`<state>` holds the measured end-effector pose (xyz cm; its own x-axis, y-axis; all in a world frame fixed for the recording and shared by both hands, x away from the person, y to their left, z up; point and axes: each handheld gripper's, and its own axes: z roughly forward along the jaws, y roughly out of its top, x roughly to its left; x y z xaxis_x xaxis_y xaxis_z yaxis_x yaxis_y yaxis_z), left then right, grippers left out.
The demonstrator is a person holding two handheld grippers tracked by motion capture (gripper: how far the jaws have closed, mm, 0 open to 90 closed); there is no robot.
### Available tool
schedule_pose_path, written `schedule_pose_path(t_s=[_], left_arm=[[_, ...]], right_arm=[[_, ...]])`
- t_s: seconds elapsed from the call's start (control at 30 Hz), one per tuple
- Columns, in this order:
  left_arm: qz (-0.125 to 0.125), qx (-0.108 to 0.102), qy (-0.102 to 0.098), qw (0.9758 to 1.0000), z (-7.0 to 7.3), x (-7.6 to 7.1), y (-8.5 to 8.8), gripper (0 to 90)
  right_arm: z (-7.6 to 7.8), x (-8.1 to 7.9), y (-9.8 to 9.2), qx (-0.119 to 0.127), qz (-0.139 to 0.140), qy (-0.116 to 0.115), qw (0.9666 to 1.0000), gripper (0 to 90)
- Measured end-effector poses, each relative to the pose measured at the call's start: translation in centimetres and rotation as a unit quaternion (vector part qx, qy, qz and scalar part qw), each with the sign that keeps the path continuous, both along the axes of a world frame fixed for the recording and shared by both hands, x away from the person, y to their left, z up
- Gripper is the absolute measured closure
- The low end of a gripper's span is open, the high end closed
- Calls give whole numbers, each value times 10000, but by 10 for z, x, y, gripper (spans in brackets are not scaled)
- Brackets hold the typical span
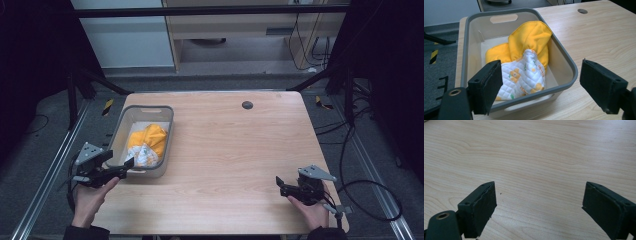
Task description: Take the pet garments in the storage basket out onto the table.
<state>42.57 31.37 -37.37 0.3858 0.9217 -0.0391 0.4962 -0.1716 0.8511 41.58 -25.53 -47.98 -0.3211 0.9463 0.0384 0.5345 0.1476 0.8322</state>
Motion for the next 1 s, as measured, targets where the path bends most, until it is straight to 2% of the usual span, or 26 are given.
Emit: schedule_pose_path(t_s=[0.3, 0.57, 1.0], left_arm=[[-57, 55, 78, 9999, 1, 12, -2, 179], [-64, 153, 220, 9996, 1, 25, -3, 179], [-59, 290, 420, 9987, 2, 47, -8, 181]], right_arm=[[1, 0, 0, 53, -28, 31, 10000, 117], [0, 1, -1, -9, -19, 17, 10000, 117], [0, 1, 0, 28, -7, 65, 10000, 117]])
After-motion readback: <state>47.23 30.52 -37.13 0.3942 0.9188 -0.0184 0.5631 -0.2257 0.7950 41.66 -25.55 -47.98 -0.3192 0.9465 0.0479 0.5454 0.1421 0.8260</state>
